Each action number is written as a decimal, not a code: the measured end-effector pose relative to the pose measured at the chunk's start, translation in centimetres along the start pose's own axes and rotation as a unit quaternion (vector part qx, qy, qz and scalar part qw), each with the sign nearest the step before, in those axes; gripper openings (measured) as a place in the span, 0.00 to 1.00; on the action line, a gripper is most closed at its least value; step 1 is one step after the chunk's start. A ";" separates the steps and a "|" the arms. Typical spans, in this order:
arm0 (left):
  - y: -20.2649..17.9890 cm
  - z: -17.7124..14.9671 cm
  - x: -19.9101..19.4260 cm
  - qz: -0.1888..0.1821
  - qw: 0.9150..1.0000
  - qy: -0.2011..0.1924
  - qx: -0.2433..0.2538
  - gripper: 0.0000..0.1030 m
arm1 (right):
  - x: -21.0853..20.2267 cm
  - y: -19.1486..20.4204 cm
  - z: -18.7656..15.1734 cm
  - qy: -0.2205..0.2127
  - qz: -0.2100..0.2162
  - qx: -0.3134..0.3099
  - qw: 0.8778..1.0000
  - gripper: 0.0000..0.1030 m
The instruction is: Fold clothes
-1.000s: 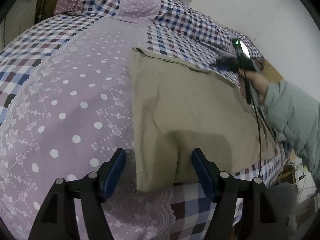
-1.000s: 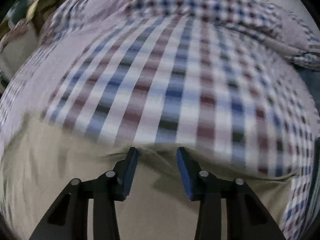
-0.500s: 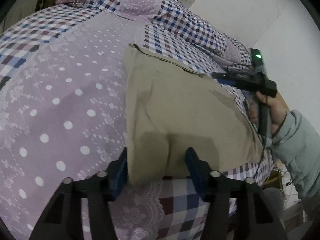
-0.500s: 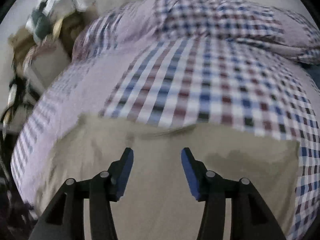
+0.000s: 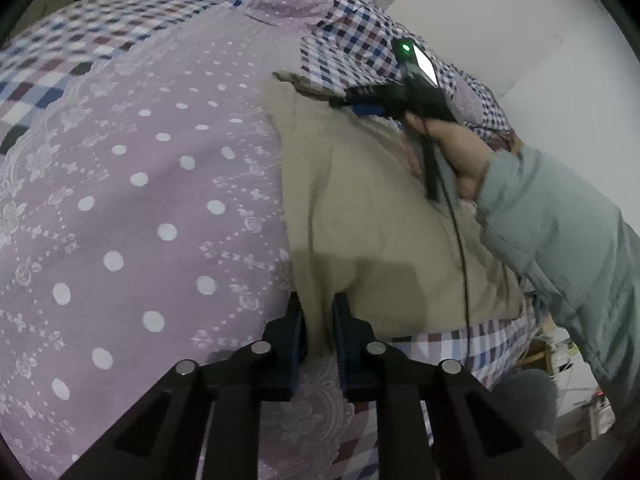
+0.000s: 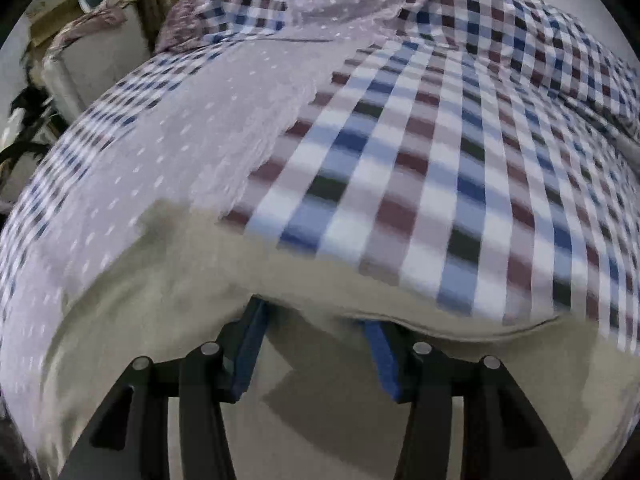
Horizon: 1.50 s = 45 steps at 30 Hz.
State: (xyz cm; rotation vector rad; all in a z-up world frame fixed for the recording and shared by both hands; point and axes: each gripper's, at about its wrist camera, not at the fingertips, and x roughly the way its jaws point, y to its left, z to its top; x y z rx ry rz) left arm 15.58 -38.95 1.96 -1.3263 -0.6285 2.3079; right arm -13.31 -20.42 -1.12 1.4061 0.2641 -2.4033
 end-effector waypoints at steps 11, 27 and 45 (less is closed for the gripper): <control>0.4 0.8 -0.4 0.001 1.000 -0.007 -0.010 0.14 | -7.0 -0.6 1.7 -0.110 0.004 0.110 0.988 0.54; -2.2 -2.0 -2.7 0.085 0.993 -0.046 0.075 0.34 | -33.1 -16.8 -27.2 -0.159 -0.017 0.226 0.961 0.71; -4.0 -2.0 -0.3 0.157 0.976 -0.080 0.125 0.17 | -31.7 -19.0 -42.3 -0.134 -0.038 0.217 0.966 0.71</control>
